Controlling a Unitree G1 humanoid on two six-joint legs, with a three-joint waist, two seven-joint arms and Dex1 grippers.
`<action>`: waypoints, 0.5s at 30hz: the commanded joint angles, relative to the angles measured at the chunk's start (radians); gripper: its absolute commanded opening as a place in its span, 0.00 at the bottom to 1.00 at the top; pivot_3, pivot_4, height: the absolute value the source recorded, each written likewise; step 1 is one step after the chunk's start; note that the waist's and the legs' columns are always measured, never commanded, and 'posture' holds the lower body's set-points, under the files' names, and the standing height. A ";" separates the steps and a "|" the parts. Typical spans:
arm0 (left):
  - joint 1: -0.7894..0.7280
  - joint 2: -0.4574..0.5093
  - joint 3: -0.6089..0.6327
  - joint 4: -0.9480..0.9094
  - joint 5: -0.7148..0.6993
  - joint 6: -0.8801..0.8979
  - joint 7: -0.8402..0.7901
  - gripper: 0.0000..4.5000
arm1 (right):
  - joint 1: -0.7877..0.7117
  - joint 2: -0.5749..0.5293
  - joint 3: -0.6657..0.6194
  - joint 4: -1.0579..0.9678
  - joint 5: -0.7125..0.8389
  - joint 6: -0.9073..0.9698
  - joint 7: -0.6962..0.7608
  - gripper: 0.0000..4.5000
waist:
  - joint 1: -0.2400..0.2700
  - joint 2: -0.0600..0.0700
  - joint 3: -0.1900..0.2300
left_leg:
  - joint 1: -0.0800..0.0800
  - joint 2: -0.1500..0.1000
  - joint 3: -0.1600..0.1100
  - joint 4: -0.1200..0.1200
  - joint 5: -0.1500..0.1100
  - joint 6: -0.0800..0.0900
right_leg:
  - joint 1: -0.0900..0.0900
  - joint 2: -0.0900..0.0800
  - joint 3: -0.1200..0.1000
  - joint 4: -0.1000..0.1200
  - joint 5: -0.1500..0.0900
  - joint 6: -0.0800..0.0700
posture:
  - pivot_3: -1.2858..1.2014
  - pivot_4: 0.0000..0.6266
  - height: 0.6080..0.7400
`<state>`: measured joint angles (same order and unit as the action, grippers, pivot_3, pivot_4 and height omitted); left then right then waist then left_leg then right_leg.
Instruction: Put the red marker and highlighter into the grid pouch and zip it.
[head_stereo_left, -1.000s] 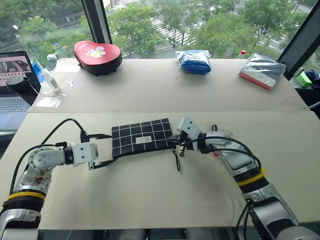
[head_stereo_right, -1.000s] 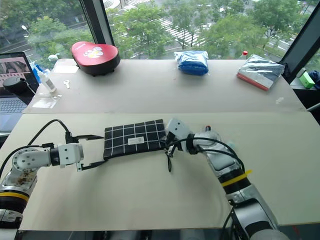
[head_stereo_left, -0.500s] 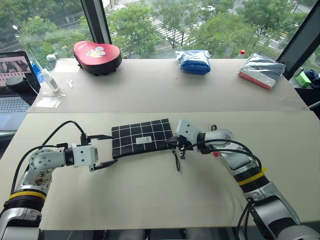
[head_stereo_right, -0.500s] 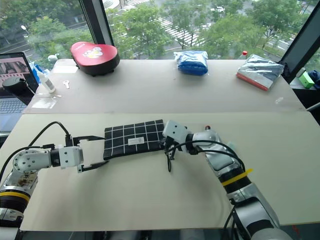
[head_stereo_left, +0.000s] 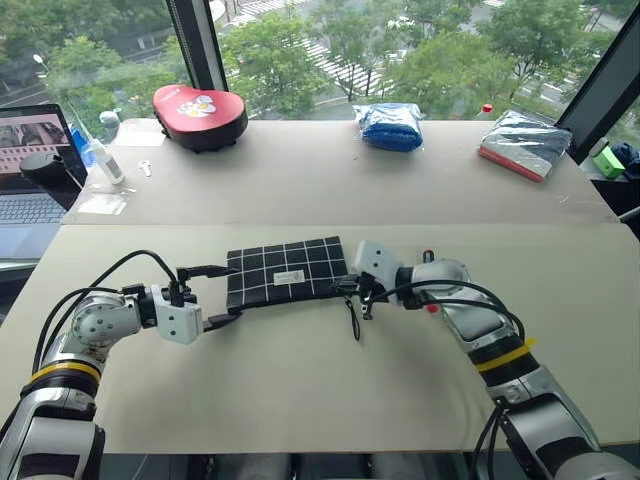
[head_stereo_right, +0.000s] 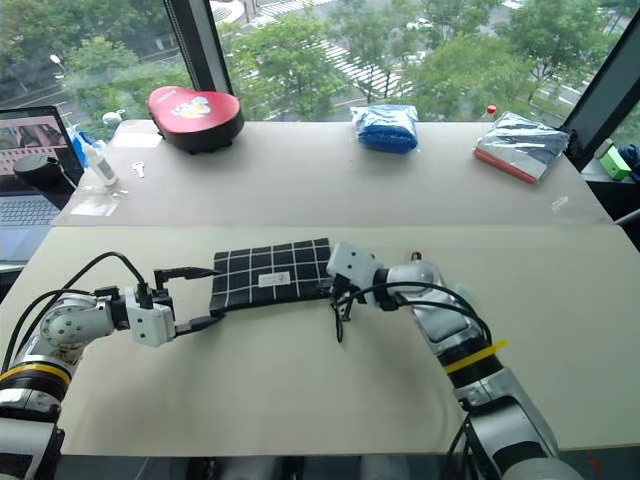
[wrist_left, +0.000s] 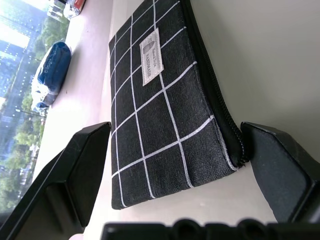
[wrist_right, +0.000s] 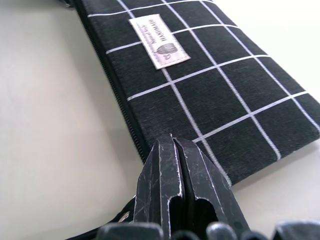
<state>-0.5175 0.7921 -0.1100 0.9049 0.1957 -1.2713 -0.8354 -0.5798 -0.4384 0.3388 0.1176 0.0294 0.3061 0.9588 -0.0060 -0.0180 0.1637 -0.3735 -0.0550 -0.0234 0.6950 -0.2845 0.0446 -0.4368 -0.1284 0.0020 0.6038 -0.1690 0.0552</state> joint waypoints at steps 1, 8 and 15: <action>-0.034 0.030 -0.032 0.087 0.107 -0.035 0.076 1.00 | -0.003 0.002 -0.034 -0.046 0.030 0.000 0.004 0.00 | -0.002 0.000 0.000 | 0.001 0.000 0.000 0.000 0.000 0.000 | 0.000 0.000 0.000 0.002 0.000 0.000 | 0.52 0.24 1.00; -0.091 0.015 -0.097 0.169 0.184 -0.100 0.180 1.00 | 0.002 0.000 -0.035 -0.052 0.037 0.005 -0.008 0.00 | -0.001 0.000 0.000 | 0.003 0.001 0.000 0.000 0.000 0.000 | 0.000 0.000 -0.001 0.006 0.000 0.000 | 0.52 0.24 1.00; -0.089 0.009 -0.147 0.195 0.147 -0.155 0.199 1.00 | 0.001 0.000 -0.038 -0.048 0.027 0.005 -0.037 0.00 | 0.001 0.000 0.000 | 0.003 0.001 0.000 0.000 0.000 0.000 | 0.000 0.000 -0.001 0.006 0.000 0.000 | 0.52 0.24 1.00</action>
<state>-0.6195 0.8083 -0.2183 1.0828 0.3300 -1.4152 -0.6281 -0.5725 -0.4388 0.3339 0.1003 0.0522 0.3129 0.9349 -0.0050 -0.0180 0.1637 -0.3709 -0.0544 -0.0234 0.6951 -0.2846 0.0446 -0.4367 -0.1285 0.0007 0.6097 -0.1691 0.0553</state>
